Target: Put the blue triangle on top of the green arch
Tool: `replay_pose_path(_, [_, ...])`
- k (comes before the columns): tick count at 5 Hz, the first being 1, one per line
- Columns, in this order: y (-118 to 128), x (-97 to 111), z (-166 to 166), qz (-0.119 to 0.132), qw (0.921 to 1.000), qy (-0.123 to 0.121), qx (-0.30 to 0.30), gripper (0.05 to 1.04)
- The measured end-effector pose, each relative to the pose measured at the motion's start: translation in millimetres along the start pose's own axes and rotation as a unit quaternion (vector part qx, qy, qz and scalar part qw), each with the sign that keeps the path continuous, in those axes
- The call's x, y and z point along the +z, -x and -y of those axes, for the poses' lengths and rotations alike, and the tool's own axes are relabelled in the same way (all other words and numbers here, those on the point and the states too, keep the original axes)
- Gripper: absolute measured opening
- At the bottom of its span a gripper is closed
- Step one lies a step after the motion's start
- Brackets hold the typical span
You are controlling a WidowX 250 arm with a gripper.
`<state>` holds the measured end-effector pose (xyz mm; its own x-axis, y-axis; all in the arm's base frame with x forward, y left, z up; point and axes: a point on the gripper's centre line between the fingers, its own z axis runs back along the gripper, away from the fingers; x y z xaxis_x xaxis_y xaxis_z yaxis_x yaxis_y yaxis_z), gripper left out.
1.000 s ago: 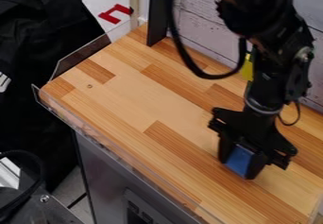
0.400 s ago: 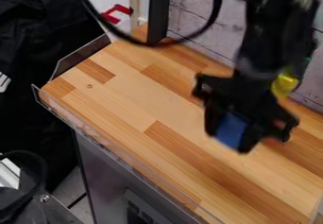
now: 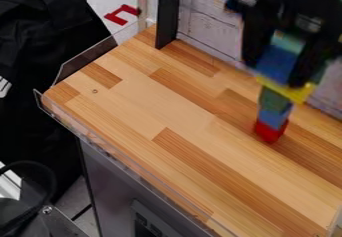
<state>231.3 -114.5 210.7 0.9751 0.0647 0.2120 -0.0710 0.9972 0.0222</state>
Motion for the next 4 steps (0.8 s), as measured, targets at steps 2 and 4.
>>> replay_pose_path(2, [-13,23,3,-0.019,0.9993,0.024,0.023,0.539])
replay_pose_path(4, [-39,-20,3,-0.066,0.9970,0.038,0.014,0.539])
